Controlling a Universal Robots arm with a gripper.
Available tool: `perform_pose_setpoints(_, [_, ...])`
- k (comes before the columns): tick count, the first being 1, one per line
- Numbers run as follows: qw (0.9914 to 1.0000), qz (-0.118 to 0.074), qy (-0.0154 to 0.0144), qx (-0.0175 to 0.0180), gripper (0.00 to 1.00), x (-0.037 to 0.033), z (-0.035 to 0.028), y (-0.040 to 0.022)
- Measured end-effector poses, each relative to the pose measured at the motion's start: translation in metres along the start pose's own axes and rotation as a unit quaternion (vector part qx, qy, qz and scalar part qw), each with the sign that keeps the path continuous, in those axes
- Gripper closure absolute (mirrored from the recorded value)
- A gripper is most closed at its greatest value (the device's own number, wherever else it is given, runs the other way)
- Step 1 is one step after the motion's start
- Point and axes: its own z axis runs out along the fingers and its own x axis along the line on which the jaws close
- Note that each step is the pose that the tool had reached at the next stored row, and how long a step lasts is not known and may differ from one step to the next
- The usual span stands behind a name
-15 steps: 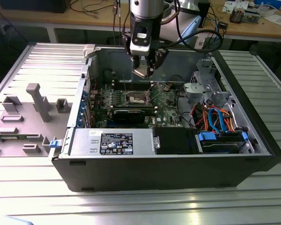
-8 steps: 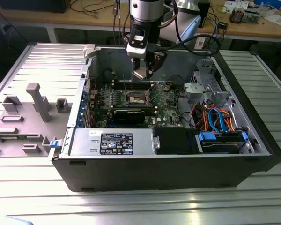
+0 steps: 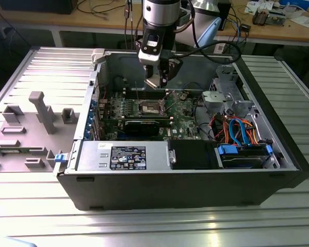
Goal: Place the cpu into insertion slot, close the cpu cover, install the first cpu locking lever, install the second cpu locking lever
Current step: 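Place the cpu into insertion slot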
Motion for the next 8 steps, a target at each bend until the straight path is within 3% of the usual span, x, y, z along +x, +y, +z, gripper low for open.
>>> perform_pose_setpoints(3, [0.99999, 0.003, -0.0014, 0.0015, 0.45, -0.0001, 0.0010, 0.0000])
perform_pose_setpoints(8, [0.99969, 0.024, -0.0056, 0.0054, 0.45, -0.0001, 0.0042, -0.0003])
